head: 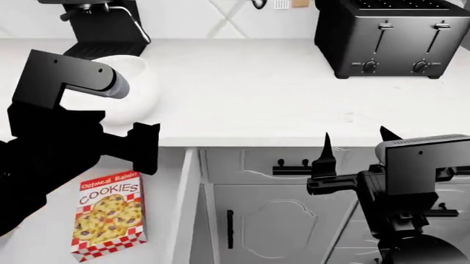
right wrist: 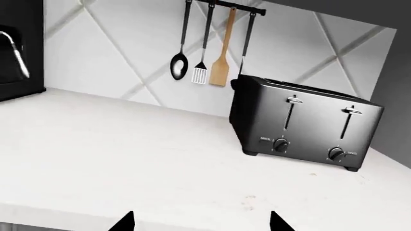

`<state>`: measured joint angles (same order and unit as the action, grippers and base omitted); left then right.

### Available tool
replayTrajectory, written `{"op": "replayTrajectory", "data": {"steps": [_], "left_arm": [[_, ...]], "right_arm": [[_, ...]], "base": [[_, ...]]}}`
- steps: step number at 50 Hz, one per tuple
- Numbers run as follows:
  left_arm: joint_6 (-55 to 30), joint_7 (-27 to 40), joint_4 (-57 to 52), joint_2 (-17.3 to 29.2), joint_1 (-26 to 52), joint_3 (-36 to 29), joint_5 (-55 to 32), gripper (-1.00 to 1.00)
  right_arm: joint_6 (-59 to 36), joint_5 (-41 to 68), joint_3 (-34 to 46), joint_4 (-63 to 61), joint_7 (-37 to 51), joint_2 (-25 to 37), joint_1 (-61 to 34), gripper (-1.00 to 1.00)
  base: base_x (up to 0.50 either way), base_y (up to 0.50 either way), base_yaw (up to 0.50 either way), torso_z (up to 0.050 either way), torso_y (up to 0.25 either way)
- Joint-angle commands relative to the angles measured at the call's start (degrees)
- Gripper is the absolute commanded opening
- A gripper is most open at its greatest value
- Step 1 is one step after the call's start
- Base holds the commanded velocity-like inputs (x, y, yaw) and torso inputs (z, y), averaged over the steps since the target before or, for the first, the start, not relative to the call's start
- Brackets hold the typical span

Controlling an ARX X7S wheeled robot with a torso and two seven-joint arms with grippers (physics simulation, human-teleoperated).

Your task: Place the bar in the bowl and close the drawer.

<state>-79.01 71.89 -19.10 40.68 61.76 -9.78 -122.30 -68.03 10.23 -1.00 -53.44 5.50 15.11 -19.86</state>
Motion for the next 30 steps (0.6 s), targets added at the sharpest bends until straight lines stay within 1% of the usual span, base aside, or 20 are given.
{"op": "replayTrajectory", "data": {"steps": [1, 8, 12, 14, 17, 20, 24, 27, 28, 30], "left_arm": [[0.13, -0.89, -0.36, 0.72, -0.79, 0.04, 0.65, 1.00], [0.48, -1.26, -0.79, 1.24, -1.49, -0.20, 0.77, 1.00], [0.87, -1.83, -1.94, 1.61, -3.91, 0.68, 1.11, 1.00], [1.59, -1.53, -2.88, 1.95, -5.36, 1.23, 0.99, 1.00], [3.01, -0.87, -4.89, 2.26, -9.70, 3.69, 3.23, 1.00], [5.00, 1.00, -9.08, 2.47, -16.49, 7.33, 6.65, 1.00], [8.59, 7.21, -11.88, 3.74, -22.73, 8.53, 7.00, 1.00], [11.90, 12.20, -13.62, 4.52, -28.14, 7.70, 4.20, 1.00], [13.86, 14.98, -14.30, 4.91, -30.03, 7.05, 2.63, 1.00], [17.51, 17.64, -15.52, 5.87, -32.97, 4.95, -0.19, 1.00]], "right_arm": [[0.68, 0.15, 0.09, 0.38, 0.32, 0.09, 0.15, 1.00], [1.30, 0.28, -0.05, 1.03, 0.42, 0.05, 0.39, 1.00], [1.12, 0.76, -0.49, 1.12, 0.25, -0.30, 0.46, 1.00], [0.96, 1.28, -1.49, 1.45, 0.10, -0.99, 0.21, 1.00], [1.02, 1.65, -2.03, 1.34, 0.00, -1.31, 0.36, 1.00], [1.58, 1.77, -2.27, 1.76, -0.01, -1.46, 0.67, 1.00], [2.51, 1.78, -2.38, 2.84, 0.08, -1.65, 0.93, 1.00], [3.12, 1.68, -1.98, 3.38, 0.26, -1.70, 1.11, 1.00], [3.27, 1.71, -1.94, 3.54, 0.27, -1.76, 1.12, 1.00], [3.84, 1.63, -1.62, 3.99, 0.31, -1.71, 1.36, 1.00]], "base": [[0.00, 0.50, 0.00, 0.000, 0.000], [0.00, 0.50, 0.00, 0.000, 0.000], [0.00, 0.50, 0.00, 0.000, 0.000], [0.00, 0.00, 0.00, 0.000, 0.000], [0.00, 0.00, 0.00, 0.000, 0.000], [0.00, 0.00, 0.00, 0.000, 0.000], [0.00, 0.00, 0.00, 0.000, 0.000], [0.00, 0.00, 0.00, 0.000, 0.000], [0.00, 0.00, 0.00, 0.000, 0.000], [0.00, 0.00, 0.00, 0.000, 0.000]]}}
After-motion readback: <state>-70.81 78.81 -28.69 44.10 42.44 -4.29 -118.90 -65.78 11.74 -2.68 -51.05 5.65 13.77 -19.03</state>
